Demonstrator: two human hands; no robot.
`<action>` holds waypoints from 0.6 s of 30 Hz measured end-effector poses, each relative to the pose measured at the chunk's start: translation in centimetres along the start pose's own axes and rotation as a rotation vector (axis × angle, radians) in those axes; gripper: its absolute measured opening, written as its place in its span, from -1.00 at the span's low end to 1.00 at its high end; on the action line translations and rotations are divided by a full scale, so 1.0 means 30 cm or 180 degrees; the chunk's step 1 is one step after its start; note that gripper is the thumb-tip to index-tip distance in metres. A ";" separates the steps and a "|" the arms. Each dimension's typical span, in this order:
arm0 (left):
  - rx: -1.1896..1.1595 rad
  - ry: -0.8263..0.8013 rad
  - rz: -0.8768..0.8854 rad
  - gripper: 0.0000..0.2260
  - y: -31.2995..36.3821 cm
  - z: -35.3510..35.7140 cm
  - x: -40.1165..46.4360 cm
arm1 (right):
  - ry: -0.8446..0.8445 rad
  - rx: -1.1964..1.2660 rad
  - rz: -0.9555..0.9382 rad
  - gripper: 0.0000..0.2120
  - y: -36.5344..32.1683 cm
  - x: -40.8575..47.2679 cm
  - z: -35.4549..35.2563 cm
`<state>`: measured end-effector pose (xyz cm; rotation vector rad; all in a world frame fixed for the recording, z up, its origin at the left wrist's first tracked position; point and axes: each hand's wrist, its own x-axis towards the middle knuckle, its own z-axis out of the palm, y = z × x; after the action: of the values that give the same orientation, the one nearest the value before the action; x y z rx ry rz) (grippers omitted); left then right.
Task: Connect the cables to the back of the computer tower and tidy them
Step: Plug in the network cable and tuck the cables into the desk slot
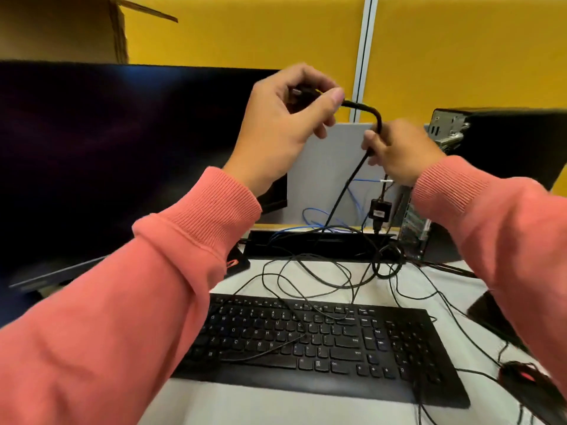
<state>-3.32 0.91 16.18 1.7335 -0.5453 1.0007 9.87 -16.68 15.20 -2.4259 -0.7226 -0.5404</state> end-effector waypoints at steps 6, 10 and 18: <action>-0.0387 -0.0120 0.0114 -0.97 0.060 0.054 0.074 | 0.0170 0.0435 0.0095 -0.72 -0.006 0.016 -0.022; -0.0496 -0.0175 -0.0115 -0.90 0.032 0.081 0.042 | -0.0093 0.0327 0.0030 -0.76 0.034 -0.047 0.040; 0.0011 -0.0006 -0.1043 -0.74 -0.092 0.123 -0.074 | -0.1068 -0.0708 -0.0273 -0.74 0.100 -0.167 0.189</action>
<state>-1.14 -1.67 12.33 1.7573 -0.2483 0.7670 8.98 -17.27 7.13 -2.7402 -0.9513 -0.2570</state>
